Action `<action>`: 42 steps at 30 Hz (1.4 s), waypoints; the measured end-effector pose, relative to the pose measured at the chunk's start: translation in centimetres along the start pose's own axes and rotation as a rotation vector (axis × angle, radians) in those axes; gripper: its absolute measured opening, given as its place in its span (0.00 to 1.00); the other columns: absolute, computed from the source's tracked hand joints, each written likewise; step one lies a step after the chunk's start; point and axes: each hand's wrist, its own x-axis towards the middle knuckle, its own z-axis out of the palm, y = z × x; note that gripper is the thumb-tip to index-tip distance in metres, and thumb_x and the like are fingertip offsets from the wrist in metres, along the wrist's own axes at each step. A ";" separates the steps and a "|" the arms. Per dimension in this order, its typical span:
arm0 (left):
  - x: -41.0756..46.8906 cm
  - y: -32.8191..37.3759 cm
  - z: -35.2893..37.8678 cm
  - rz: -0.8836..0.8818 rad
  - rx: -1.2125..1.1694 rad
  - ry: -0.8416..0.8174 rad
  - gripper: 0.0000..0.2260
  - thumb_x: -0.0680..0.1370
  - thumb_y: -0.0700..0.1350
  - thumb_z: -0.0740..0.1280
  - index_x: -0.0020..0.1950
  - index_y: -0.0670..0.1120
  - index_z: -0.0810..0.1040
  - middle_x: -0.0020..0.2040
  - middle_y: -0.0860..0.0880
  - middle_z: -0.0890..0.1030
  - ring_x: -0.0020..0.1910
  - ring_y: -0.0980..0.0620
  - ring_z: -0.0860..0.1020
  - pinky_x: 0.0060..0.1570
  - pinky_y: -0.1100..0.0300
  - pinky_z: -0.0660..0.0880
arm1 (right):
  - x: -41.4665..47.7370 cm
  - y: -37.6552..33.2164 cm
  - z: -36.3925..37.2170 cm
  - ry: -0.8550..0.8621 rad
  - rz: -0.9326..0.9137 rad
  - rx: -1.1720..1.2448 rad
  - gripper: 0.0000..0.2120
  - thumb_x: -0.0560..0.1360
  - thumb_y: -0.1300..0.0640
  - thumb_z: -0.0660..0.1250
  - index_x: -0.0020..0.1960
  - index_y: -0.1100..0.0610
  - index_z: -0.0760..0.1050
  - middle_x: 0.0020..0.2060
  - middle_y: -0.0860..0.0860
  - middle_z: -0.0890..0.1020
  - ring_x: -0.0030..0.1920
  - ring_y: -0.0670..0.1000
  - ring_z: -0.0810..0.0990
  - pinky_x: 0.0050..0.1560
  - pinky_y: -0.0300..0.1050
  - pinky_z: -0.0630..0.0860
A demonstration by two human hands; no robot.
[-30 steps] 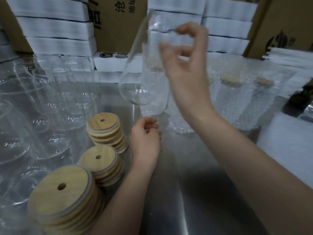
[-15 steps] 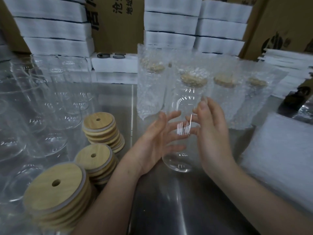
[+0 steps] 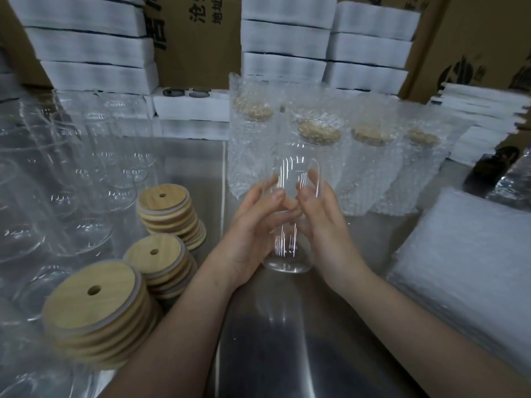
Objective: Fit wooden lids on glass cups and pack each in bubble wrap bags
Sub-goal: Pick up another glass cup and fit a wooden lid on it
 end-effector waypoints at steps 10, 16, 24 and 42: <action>-0.6 -0.8 2.1 0.166 0.158 0.120 0.24 0.74 0.51 0.67 0.68 0.45 0.72 0.60 0.42 0.81 0.57 0.46 0.82 0.47 0.56 0.80 | -0.3 0.8 0.2 0.096 -0.025 -0.021 0.33 0.72 0.34 0.65 0.73 0.39 0.58 0.53 0.43 0.84 0.51 0.48 0.85 0.47 0.49 0.83; -0.5 -1.1 2.5 0.142 0.107 0.108 0.31 0.67 0.48 0.74 0.69 0.51 0.68 0.63 0.46 0.78 0.48 0.48 0.84 0.41 0.57 0.80 | 0.1 0.8 -0.1 0.159 -0.055 -0.129 0.25 0.71 0.29 0.55 0.66 0.33 0.63 0.49 0.37 0.84 0.49 0.47 0.85 0.50 0.56 0.83; -0.2 -1.4 1.7 0.112 0.044 0.131 0.30 0.70 0.49 0.74 0.69 0.51 0.69 0.62 0.44 0.81 0.52 0.44 0.84 0.53 0.43 0.79 | 1.0 0.5 -0.4 0.128 0.083 -0.025 0.18 0.83 0.41 0.49 0.69 0.39 0.70 0.54 0.50 0.84 0.39 0.47 0.84 0.35 0.41 0.80; -0.7 -0.3 1.7 0.076 0.043 -0.036 0.34 0.76 0.64 0.52 0.69 0.39 0.72 0.66 0.35 0.76 0.64 0.40 0.77 0.64 0.50 0.75 | 0.2 -0.7 -0.6 -0.030 0.329 0.364 0.32 0.76 0.36 0.56 0.69 0.58 0.73 0.61 0.58 0.81 0.62 0.56 0.80 0.64 0.54 0.75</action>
